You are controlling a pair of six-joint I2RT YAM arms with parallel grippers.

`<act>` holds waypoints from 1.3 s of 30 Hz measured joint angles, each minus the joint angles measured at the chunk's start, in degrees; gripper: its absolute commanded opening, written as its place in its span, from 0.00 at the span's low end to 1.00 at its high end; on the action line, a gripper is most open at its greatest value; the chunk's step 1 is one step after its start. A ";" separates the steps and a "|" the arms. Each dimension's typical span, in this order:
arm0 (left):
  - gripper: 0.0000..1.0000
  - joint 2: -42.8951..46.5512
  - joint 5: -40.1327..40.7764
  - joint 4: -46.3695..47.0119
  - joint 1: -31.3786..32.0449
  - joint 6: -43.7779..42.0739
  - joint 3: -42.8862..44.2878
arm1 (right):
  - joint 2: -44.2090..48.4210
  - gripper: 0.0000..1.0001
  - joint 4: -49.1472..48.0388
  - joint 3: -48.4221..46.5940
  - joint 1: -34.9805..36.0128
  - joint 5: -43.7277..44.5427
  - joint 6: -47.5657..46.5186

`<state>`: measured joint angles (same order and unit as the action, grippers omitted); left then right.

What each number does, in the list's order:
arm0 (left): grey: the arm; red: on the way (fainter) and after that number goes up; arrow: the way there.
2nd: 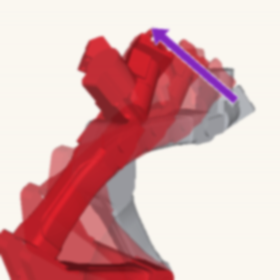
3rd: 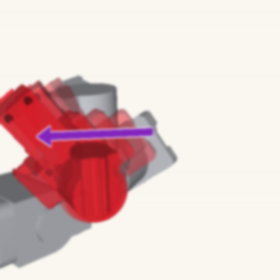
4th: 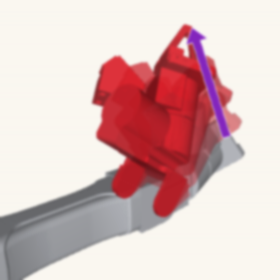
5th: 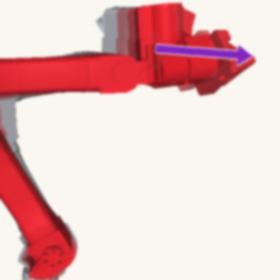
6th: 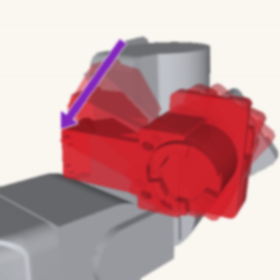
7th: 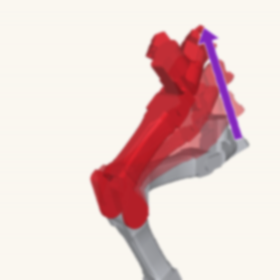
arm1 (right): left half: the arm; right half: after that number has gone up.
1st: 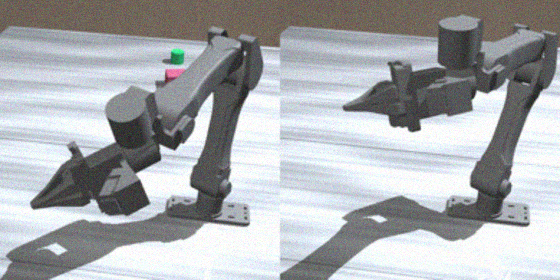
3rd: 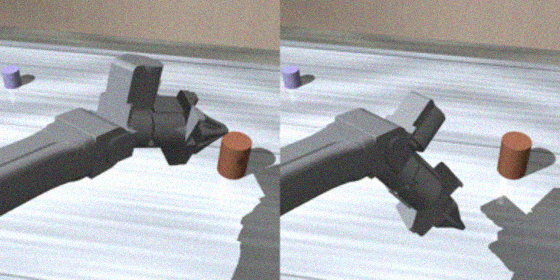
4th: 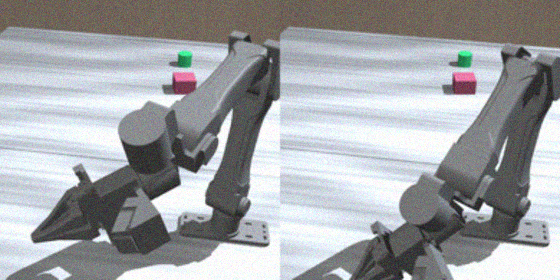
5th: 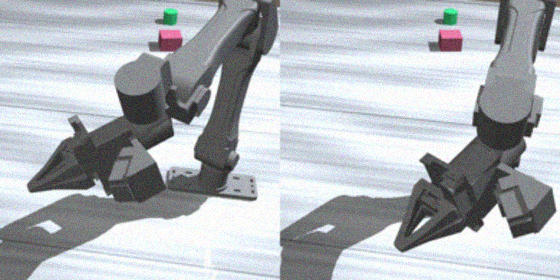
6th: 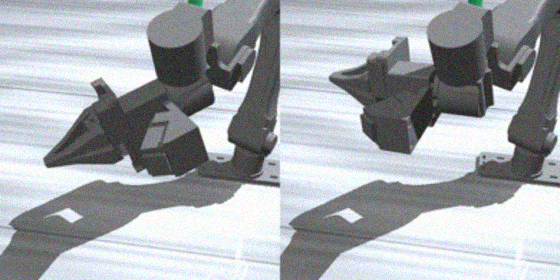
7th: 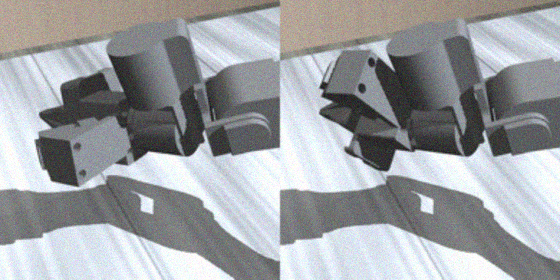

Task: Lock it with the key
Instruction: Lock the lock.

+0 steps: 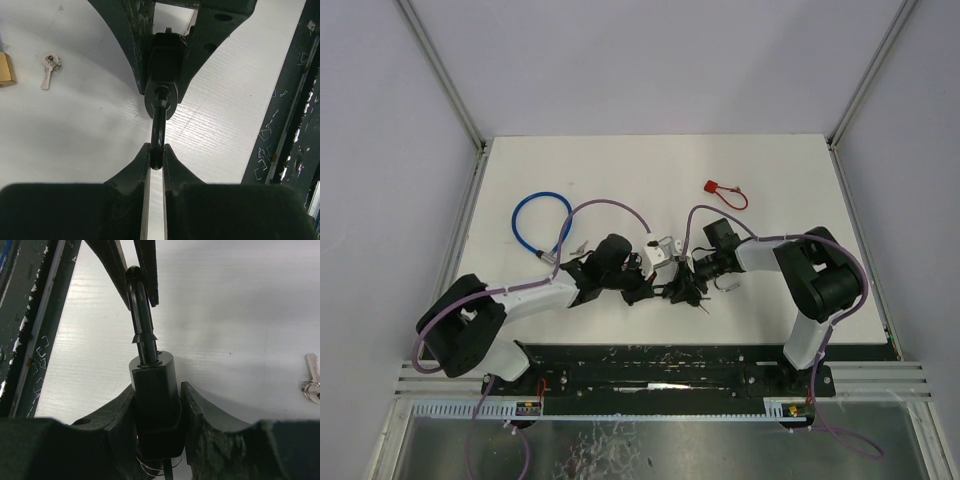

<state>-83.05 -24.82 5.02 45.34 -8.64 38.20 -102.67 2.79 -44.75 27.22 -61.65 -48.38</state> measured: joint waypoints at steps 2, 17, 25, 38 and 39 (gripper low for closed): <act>0.00 0.31 0.22 -1.22 0.00 -0.37 0.35 | -0.63 0.00 -0.74 -0.09 0.04 -0.90 0.13; 0.00 -1.62 -1.68 -1.90 -1.29 -1.25 1.42 | -1.92 0.00 -2.84 -0.46 0.22 -2.34 2.23; 0.00 -2.73 -2.51 -0.04 -1.77 0.17 1.18 | -2.38 0.00 -2.05 -1.18 0.20 -2.40 2.43; 0.00 -6.32 -3.48 3.52 -2.69 2.82 0.90 | -3.41 0.00 0.72 -3.06 0.17 -2.32 2.49; 0.00 -6.56 -3.48 4.35 -2.69 3.17 0.63 | -3.48 0.00 0.90 -3.17 0.17 -2.32 2.49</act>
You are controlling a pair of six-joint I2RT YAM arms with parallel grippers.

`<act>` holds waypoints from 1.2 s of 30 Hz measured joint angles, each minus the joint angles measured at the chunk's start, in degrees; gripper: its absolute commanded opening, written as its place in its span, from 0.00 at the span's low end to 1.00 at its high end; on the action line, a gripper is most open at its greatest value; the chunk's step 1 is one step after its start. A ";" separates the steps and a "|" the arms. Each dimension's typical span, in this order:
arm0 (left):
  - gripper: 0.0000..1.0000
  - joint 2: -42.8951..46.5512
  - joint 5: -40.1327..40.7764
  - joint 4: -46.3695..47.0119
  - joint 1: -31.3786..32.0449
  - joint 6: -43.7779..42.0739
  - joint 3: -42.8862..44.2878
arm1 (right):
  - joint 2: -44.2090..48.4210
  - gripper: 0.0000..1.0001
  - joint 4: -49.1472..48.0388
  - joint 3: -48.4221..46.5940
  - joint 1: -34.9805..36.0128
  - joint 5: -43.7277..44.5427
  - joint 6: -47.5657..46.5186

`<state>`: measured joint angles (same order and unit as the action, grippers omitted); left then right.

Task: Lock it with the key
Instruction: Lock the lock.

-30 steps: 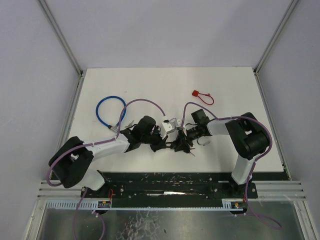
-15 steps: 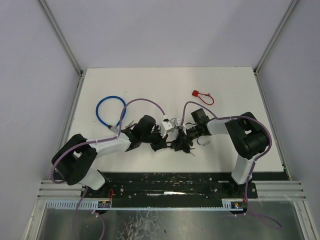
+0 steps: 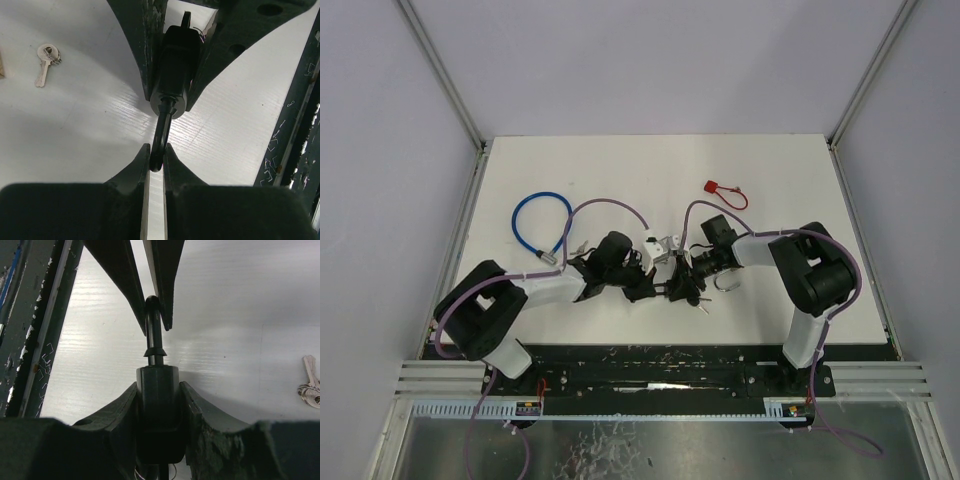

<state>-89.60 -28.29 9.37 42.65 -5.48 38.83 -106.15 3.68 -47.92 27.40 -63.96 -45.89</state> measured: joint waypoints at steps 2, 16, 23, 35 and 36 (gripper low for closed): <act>0.00 -0.31 0.00 1.29 -0.02 0.79 -0.46 | -0.13 0.00 0.37 -0.24 0.00 0.00 0.00; 0.00 3.52 0.20 1.14 -2.01 0.04 -1.53 | -1.42 0.00 -3.76 -1.03 1.20 -0.13 2.99; 0.01 5.42 2.56 -9.27 -2.69 -5.99 2.51 | -3.91 0.00 -13.38 -0.92 2.71 -1.46 9.94; 0.00 5.99 4.74 -20.17 -2.97 -13.07 7.34 | -8.11 0.00 -31.15 0.76 4.48 -4.66 18.12; 0.00 5.97 4.74 -20.17 -2.97 -13.18 7.34 | -8.33 0.00 -32.06 0.96 4.48 -4.76 18.56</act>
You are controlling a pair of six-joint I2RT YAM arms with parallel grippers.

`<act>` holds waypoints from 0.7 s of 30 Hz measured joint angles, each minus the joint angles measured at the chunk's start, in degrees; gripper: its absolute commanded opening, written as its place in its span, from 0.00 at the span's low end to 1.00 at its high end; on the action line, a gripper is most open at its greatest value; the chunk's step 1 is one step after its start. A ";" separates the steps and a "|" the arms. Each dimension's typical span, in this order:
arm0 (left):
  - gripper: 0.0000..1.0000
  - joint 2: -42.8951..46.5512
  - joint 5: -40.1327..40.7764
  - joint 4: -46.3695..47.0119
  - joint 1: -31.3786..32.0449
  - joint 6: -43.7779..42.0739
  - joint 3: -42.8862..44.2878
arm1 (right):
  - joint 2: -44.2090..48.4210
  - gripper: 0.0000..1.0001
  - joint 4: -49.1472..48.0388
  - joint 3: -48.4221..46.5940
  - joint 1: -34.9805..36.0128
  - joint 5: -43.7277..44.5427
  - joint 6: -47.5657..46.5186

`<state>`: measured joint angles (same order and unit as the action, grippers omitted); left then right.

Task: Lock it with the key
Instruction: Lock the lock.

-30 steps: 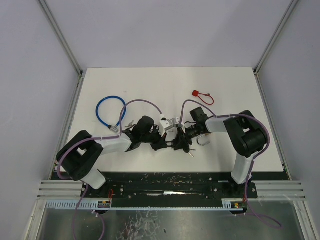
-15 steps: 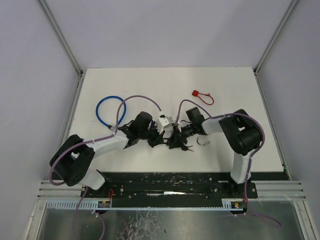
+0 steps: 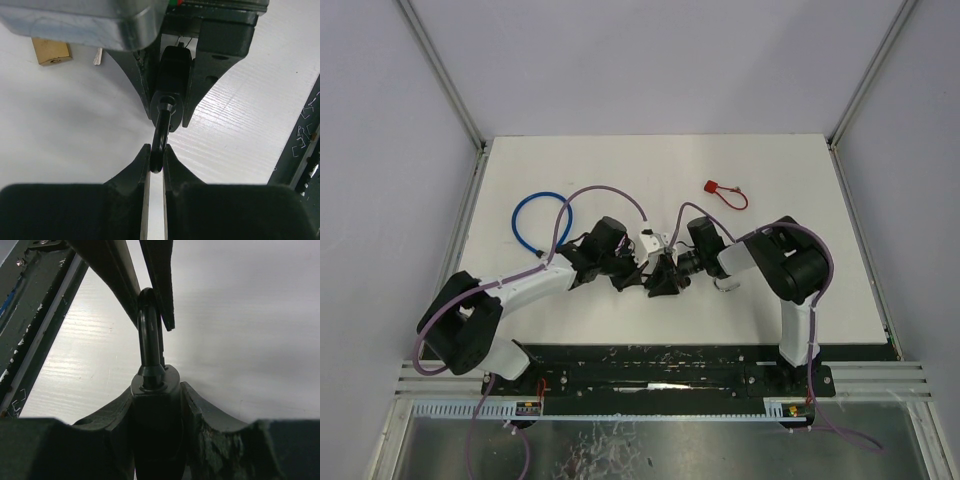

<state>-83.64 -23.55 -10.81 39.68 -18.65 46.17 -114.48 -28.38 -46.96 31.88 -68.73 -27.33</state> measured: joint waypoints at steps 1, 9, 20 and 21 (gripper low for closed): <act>0.00 -0.02 -0.02 0.00 -0.02 -0.11 -0.02 | -0.22 0.00 -1.09 0.26 0.04 -0.09 0.46; 0.00 -0.76 -1.29 0.70 -0.55 -0.07 -0.02 | -1.14 0.00 -5.68 1.11 0.11 -0.61 1.53; 0.01 -2.27 -2.14 2.60 -0.81 1.38 0.04 | -1.64 0.00 -7.37 1.22 0.04 -1.01 1.66; 0.00 -2.43 -2.12 2.71 -0.81 1.46 0.09 | -1.68 0.00 -7.48 1.22 -0.02 -1.03 1.77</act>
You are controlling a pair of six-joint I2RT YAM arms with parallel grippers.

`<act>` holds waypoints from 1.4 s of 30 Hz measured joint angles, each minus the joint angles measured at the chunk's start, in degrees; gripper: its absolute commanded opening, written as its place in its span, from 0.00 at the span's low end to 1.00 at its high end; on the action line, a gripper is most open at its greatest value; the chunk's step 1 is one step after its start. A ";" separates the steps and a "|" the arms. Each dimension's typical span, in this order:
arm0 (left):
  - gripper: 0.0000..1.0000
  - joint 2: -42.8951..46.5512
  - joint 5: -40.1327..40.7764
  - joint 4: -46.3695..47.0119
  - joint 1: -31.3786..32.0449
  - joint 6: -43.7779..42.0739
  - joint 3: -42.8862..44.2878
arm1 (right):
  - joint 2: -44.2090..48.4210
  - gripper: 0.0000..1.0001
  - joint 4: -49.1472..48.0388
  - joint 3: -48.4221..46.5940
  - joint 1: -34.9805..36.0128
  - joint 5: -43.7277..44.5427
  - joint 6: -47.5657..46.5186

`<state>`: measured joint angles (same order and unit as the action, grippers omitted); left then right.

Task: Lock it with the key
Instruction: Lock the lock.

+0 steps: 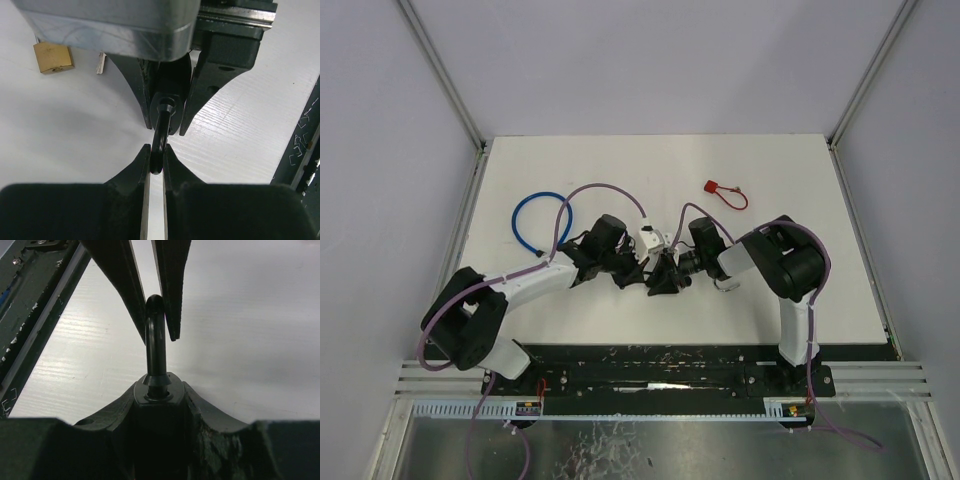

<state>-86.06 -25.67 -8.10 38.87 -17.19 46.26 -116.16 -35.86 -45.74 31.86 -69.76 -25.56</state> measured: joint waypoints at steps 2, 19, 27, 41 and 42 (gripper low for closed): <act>0.00 -0.17 0.00 0.35 0.00 0.24 0.00 | -0.15 0.00 -0.35 0.00 -0.11 -0.20 0.42; 0.00 -3.67 0.48 2.10 0.00 1.53 2.78 | -0.57 0.00 -1.05 -0.07 -1.25 -0.63 2.43; 0.00 -4.04 0.79 4.11 0.00 2.82 2.47 | -1.07 0.00 -1.36 -0.31 -1.73 -1.42 3.76; 0.00 -4.13 1.51 9.46 0.61 3.91 0.42 | -1.33 0.00 -1.81 -0.33 -2.10 -1.88 5.01; 0.01 -4.11 1.62 9.81 0.70 3.91 0.24 | -1.33 0.00 -1.81 -0.33 -2.10 -1.88 5.03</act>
<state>-90.17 -24.05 1.72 39.57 -13.28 46.50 -117.49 -37.67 -46.06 29.76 -71.64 -20.53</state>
